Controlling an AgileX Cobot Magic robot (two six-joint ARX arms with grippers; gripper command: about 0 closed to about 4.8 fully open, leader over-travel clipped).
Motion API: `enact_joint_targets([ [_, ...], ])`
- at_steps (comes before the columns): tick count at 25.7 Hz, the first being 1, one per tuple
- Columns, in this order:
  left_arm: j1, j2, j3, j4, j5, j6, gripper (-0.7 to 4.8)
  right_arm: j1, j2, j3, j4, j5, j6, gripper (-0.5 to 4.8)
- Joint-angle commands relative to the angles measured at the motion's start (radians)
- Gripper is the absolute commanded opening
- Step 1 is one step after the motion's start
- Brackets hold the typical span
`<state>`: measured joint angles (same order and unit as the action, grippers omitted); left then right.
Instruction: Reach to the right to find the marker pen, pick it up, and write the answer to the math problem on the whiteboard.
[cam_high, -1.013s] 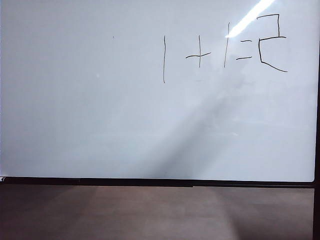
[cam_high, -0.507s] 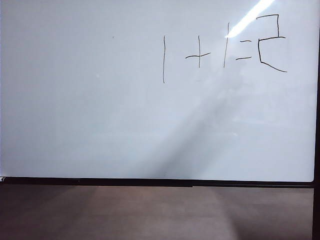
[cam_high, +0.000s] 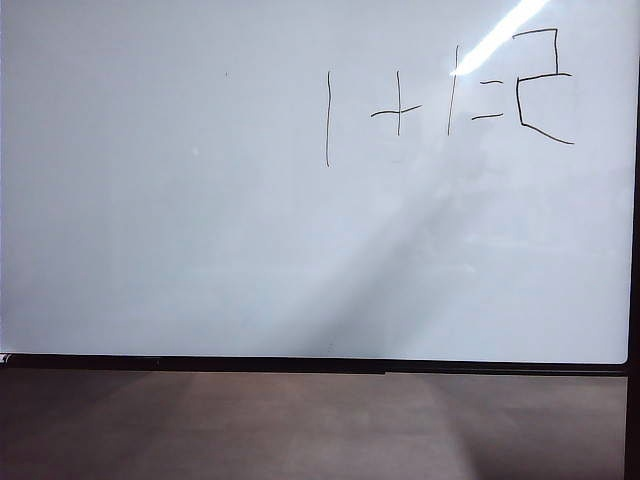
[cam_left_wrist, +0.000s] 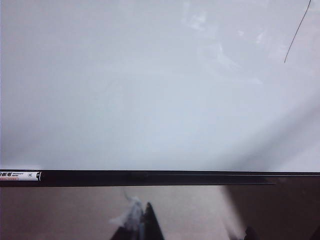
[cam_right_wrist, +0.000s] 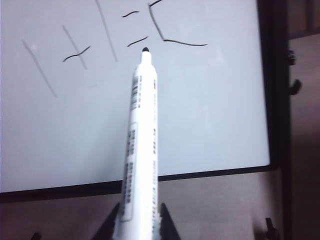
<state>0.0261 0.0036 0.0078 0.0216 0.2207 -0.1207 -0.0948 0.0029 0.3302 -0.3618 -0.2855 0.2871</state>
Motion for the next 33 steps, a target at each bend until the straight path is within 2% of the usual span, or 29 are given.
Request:
enact_joint_targets([
  [1, 0.000, 0.000, 0.001, 0.010, 0.004, 0.005, -0.05, -0.005, 0.000, -0.064, 0.045, -0.002, -0.009, 0.04],
  [7, 0.000, 0.000, 0.001, 0.010, 0.004, 0.005, -0.05, -0.005, 0.000, -0.214, 0.167, -0.001, -0.035, 0.04],
  [12, 0.000, 0.000, 0.001, 0.010, 0.004, 0.005, -0.04, -0.002, 0.000, -0.325, 0.309, 0.049, -0.052, 0.04],
  [17, 0.000, 0.000, 0.001, 0.010, 0.004, 0.005, -0.04, 0.016, -0.001, -0.327, 0.303, 0.153, -0.093, 0.04],
  [33, 0.000, 0.000, 0.001, 0.010, 0.004, 0.005, -0.05, 0.016, -0.001, -0.327, 0.320, 0.154, -0.108, 0.04],
])
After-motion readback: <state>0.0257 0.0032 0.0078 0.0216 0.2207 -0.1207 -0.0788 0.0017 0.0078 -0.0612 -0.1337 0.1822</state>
